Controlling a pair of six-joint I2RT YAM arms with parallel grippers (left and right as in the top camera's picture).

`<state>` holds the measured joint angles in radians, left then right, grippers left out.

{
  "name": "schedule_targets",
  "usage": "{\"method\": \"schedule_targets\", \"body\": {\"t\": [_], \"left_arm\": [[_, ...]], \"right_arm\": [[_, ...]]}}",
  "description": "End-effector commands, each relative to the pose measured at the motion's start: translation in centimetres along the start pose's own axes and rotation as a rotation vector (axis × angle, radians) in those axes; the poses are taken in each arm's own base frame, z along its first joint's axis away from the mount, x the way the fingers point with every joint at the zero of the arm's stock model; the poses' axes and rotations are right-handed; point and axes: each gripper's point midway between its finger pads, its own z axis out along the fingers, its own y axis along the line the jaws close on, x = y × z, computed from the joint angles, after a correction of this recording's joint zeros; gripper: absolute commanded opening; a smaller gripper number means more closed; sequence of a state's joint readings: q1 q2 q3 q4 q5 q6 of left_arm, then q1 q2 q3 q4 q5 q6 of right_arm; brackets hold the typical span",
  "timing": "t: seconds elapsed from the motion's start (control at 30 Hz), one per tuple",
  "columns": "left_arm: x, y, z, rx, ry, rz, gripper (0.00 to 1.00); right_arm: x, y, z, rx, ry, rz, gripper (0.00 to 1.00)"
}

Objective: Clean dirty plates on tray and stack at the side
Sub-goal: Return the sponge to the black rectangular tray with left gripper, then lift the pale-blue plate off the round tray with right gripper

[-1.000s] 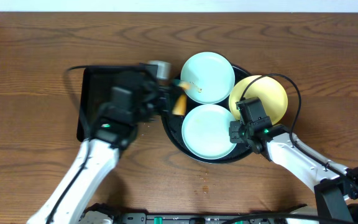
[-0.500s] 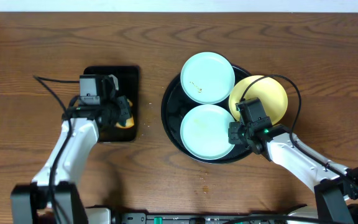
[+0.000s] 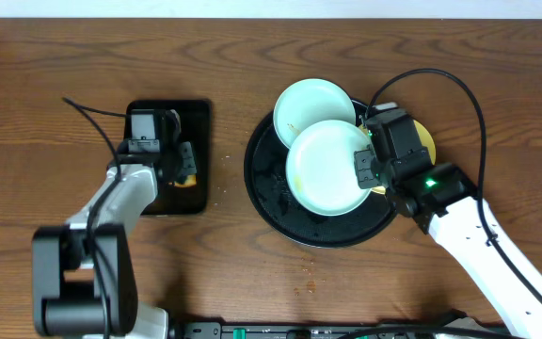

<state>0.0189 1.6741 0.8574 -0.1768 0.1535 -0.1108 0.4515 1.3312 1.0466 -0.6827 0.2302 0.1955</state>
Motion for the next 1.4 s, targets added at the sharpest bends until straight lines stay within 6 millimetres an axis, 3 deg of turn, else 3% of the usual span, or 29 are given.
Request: {"method": "schedule_targets", "body": {"t": [0.0,0.07,0.13,0.2,0.3,0.4,0.53,0.73,0.93,1.1,1.37], "left_arm": [[0.0,0.5,1.0,-0.019,0.001,0.010,0.80],[-0.5,0.6,1.0,-0.020,-0.019,0.011,0.80],[-0.8,1.7,0.9,-0.089,-0.036,0.011,0.80],[-1.0,2.6,0.8,-0.143,-0.045,0.011,0.81],[-0.9,2.8,0.7,-0.151,-0.043,0.010,0.81],[-0.7,2.8,0.8,-0.153,-0.034,0.009,0.81],[-0.5,2.9,0.8,-0.154,-0.026,0.009,0.81],[-0.1,2.9,0.8,-0.156,-0.012,0.009,0.82],[-0.2,2.9,0.8,-0.156,-0.012,0.009,0.81],[-0.1,2.9,0.8,-0.157,-0.009,0.009,0.81],[0.0,2.9,0.8,-0.157,-0.005,0.009,0.81]], "right_arm": [[-1.3,-1.1,-1.5,0.075,-0.023,-0.106,0.22],[-2.0,-1.2,-2.4,0.078,-0.024,-0.108,0.21],[-2.7,-1.2,-3.3,0.075,-0.030,-0.112,0.01],[-2.7,-0.9,-3.8,0.071,-0.025,-0.142,0.01],[-1.8,-1.9,-3.9,0.116,0.017,-0.142,0.50],[-0.4,-1.7,-3.5,0.002,0.091,-0.083,0.51],[1.7,-4.8,-1.7,-0.096,0.222,0.072,0.43],[4.2,-6.4,3.2,-0.267,0.366,0.190,0.31],[5.4,-5.9,6.8,-0.293,0.435,0.201,0.34],[7.0,-5.0,8.6,-0.301,0.509,0.191,0.32],[7.1,-5.4,9.9,-0.275,0.501,0.176,0.06]]}}
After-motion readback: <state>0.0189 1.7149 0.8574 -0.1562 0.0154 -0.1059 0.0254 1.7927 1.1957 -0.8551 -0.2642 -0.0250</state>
